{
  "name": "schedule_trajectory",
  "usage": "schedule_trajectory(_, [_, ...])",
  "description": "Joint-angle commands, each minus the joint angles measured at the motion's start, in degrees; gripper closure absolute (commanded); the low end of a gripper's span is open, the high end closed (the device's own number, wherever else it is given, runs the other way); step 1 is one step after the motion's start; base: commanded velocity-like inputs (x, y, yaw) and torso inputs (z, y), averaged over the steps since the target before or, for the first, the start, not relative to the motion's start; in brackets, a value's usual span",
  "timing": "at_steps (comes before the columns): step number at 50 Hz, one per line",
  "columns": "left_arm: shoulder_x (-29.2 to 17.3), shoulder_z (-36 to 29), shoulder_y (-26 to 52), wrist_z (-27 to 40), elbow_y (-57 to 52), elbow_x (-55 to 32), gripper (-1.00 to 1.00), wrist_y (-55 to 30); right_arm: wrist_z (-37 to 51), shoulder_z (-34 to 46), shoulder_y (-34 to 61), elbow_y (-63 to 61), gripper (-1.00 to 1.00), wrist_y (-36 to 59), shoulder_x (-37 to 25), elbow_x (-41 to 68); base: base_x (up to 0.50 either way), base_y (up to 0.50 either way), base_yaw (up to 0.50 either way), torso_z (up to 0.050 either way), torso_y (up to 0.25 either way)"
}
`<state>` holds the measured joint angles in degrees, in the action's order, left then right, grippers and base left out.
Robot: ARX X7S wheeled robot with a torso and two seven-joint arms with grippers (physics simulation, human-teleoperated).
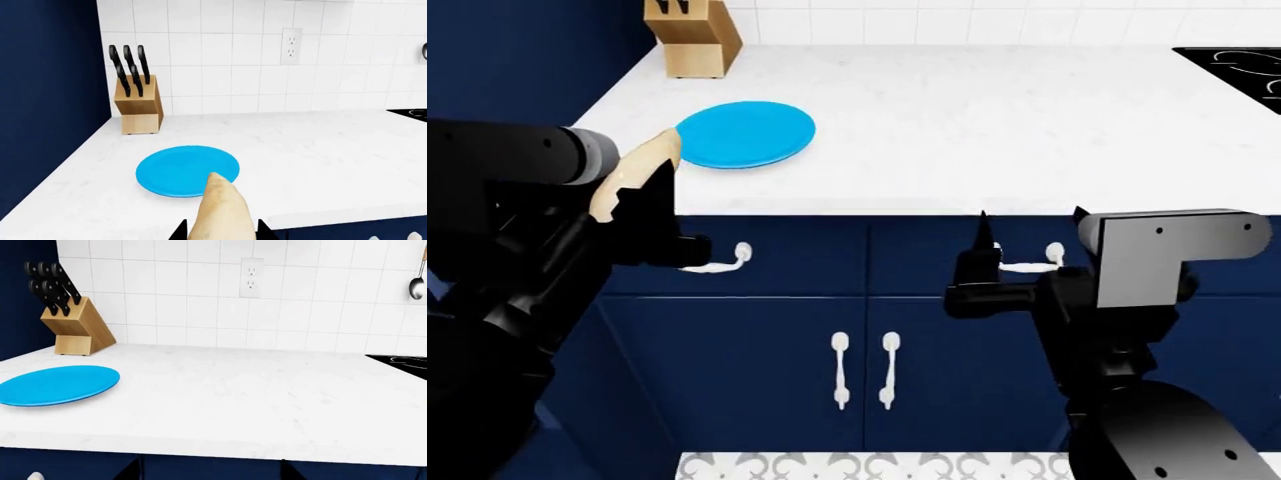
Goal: Place the sweet potato on the top rack of the oven.
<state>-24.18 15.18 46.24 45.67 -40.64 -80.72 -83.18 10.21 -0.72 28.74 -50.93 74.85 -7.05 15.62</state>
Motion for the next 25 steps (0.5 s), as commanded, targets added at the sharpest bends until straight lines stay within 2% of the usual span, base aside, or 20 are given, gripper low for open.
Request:
schedule_trajectory(1, [-0.98,-0.22,0.63,1.62,0.18,-1.96,1.0,1.08,0.5,0.12,0.19,-0.28,-1.0,0.34,-0.14,0.68,-0.5,0.0,0.0,0.0,0.0])
schedule_trajectory(6, [-1.42,-0.37,0.55,1.99,0.27,-2.39,1.0,1.56,0.61,0.62,0.1,0.04,-1.0,-0.82,-0.49,0.73,-0.5,0.0,0.0,0.0,0.0])
schedule_trajectory(7, [-1.52,-0.4,0.57,1.96,0.31,-2.27,1.0,1.7,0.96,3.84,0.46,0.12,-1.0,-0.68,-2.71,-0.13,0.0,0.0,0.0,0.0,0.0])
schedule_trajectory(10, [-1.43,-1.1,0.4,1.32,0.33,-1.23,1.0,2.22,0.74,1.59,-0.11,0.5,-1.0,-2.28,-1.23,0.5,0.0,0.0,0.0,0.0,0.0])
schedule_trajectory(12, [-1.59,-1.18,0.39,1.39,0.32,-1.33,1.0,2.42,0.87,3.48,0.05,1.13,-1.0,-1.26,-2.21,0.35,0.0,0.0,0.0,0.0,0.0])
schedule_trajectory(25, [-2.67,-1.31,-0.4,2.11,0.05,-2.55,1.0,3.51,1.34,4.89,0.89,1.05,-1.0,-0.18,-3.11,0.69,-0.14,0.5,0.0,0.0,0.0])
